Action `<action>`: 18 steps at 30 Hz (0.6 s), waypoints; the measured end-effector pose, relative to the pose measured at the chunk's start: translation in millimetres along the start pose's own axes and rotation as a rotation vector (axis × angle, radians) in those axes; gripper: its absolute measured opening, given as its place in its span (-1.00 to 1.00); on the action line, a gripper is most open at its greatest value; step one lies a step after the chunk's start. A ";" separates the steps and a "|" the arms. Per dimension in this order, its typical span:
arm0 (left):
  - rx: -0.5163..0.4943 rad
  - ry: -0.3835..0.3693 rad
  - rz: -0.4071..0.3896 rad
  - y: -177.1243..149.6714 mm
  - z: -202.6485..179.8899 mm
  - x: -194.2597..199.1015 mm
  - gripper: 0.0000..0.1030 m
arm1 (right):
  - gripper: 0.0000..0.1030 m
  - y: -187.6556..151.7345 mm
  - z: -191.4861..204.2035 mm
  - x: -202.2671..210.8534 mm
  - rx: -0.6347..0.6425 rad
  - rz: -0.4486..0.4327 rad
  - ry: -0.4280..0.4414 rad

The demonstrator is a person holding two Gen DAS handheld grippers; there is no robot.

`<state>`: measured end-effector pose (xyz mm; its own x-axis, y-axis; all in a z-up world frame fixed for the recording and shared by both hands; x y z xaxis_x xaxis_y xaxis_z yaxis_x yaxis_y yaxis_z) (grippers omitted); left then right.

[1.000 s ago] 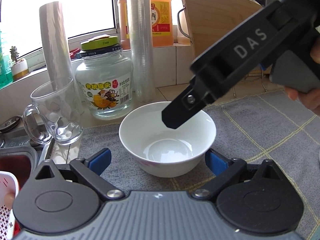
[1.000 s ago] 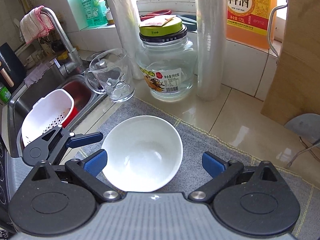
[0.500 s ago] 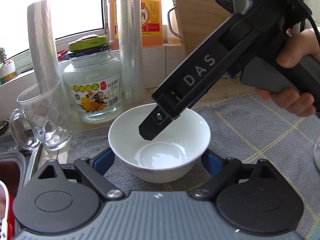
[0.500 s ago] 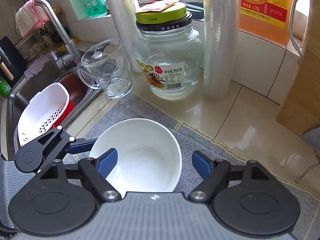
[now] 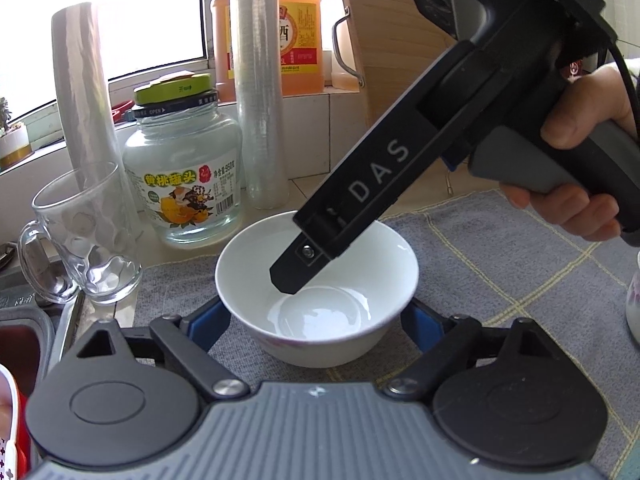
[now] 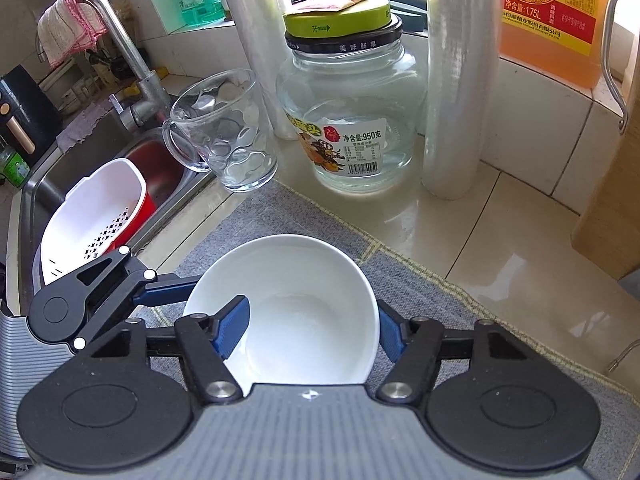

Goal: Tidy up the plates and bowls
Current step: 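Lift the white bowl with both grippers and carry it toward the bowl stack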

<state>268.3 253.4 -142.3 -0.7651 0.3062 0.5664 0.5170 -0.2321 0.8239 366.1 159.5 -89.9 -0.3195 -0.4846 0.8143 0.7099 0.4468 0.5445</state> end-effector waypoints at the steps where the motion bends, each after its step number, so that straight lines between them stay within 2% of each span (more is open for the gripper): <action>1: -0.001 -0.001 0.000 0.1 0.2 -0.3 0.78 | 0.40 0.0 0.0 0.0 0.000 0.000 0.001; 18: -0.028 -0.020 0.013 5.5 -10.0 15.2 0.78 | 0.40 -6.9 4.7 20.0 -0.026 0.003 0.014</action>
<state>255.6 247.5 -129.3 -0.7505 0.3217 0.5773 0.5155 -0.2619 0.8159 351.9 150.2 -76.5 -0.3087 -0.4944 0.8126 0.7266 0.4288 0.5369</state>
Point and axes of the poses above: each gripper's, at about its wrist camera, not at the fingertips, and x roughly against the way its jaws point, z to its left, y to its top, the point moved 3 cm from there along -x, roughly the way its jaws point, and after that the axes turned 2 degrees about -y, right-handed, at the moved point
